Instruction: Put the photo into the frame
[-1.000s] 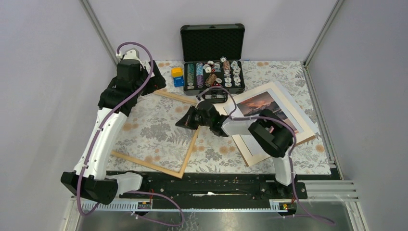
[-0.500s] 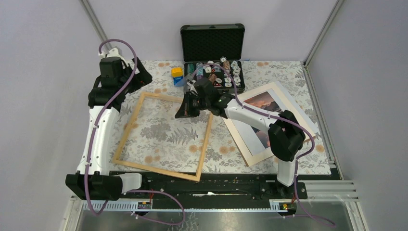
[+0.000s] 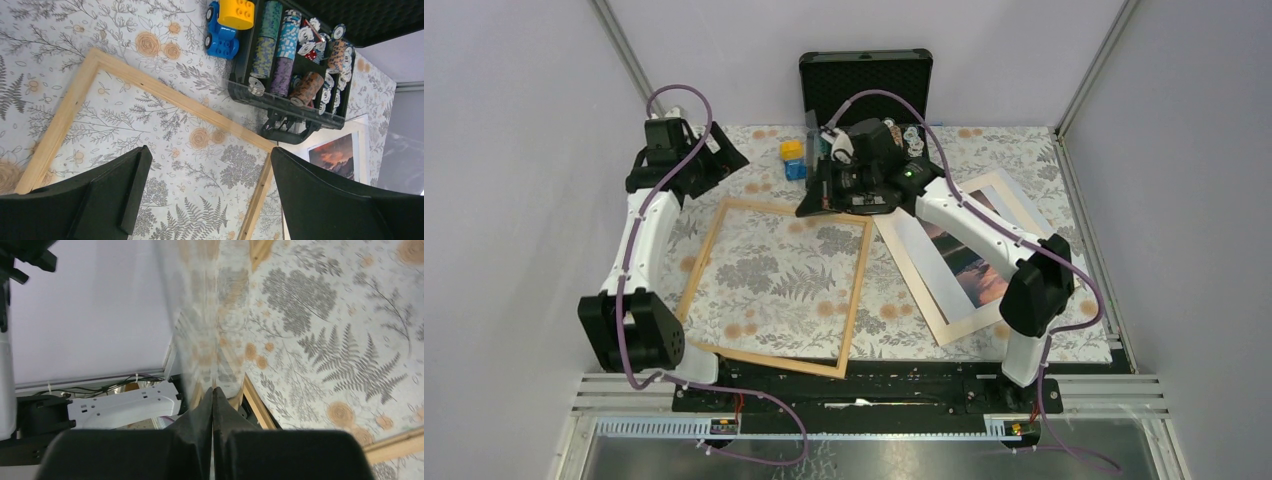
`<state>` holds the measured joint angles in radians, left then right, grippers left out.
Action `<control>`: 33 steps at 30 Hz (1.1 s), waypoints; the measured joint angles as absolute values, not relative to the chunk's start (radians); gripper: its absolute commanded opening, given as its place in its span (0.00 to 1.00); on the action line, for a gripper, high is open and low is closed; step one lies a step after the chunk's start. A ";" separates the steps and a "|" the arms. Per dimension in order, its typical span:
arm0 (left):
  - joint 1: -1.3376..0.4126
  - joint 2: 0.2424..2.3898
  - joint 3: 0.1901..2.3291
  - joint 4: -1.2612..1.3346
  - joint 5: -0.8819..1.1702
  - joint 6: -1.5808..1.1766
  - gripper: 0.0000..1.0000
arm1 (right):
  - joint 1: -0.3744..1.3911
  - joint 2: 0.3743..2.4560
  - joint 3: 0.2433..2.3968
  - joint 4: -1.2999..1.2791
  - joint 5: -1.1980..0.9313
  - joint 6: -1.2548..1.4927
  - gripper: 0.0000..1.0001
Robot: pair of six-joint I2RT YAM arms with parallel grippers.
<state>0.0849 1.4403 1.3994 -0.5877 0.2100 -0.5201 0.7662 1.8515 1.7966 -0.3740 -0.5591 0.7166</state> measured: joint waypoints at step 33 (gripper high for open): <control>0.152 1.796 1.151 -0.375 0.469 -0.542 0.99 | 0.318 1.804 0.782 0.381 -0.844 0.806 0.00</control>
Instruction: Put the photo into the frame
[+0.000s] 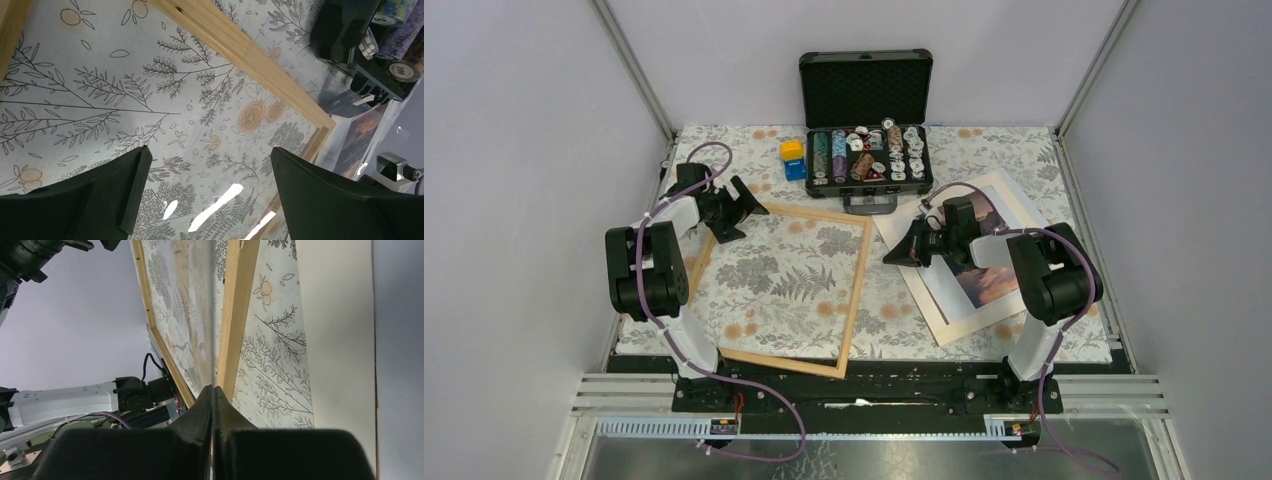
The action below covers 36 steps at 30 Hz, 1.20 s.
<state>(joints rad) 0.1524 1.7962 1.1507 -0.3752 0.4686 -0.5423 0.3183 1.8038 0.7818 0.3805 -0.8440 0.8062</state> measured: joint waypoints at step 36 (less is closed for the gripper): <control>0.148 1.943 0.978 0.169 0.903 -0.769 0.93 | 0.298 1.851 0.696 0.668 -0.920 0.941 0.00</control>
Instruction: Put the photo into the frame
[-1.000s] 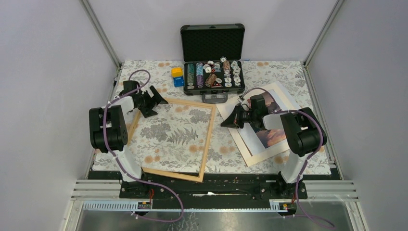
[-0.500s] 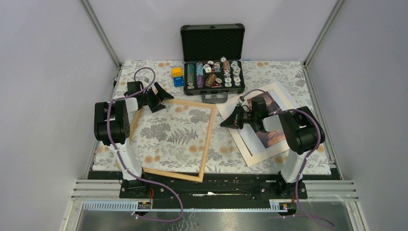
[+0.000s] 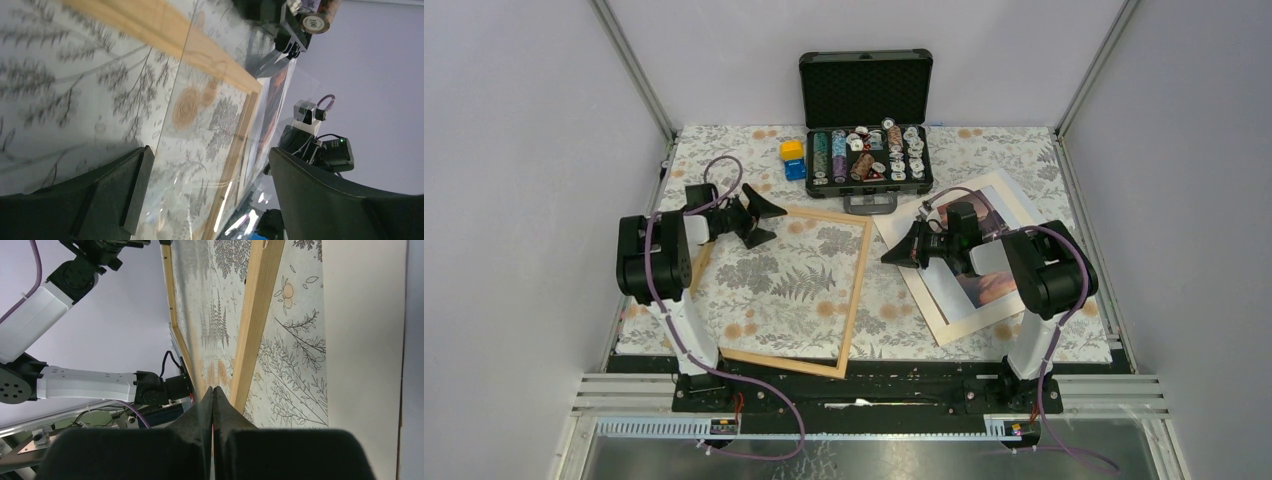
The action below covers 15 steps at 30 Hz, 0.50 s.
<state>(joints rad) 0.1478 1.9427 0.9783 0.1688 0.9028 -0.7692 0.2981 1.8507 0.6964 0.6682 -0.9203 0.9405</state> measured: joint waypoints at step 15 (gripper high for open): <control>0.162 1.801 0.903 -0.140 0.873 -0.690 0.34 | 0.298 1.868 0.670 0.717 -0.905 1.002 0.00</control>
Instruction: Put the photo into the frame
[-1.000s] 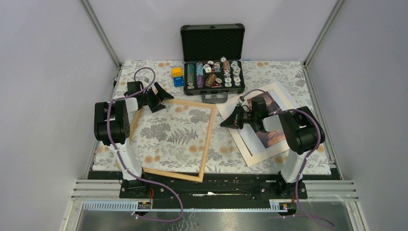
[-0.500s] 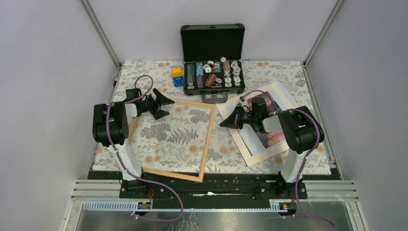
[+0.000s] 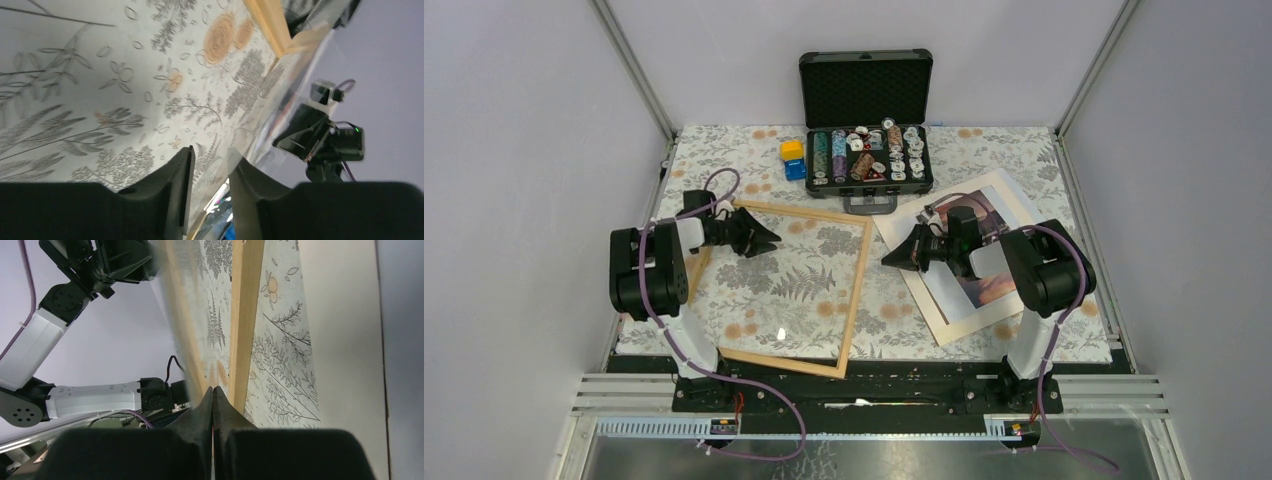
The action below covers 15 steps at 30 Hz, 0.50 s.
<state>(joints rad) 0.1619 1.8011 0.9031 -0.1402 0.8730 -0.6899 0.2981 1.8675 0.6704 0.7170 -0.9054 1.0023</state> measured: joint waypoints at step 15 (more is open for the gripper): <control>0.244 1.801 1.186 -0.593 0.633 -0.430 0.00 | 0.486 1.826 0.702 0.708 -0.721 1.101 0.00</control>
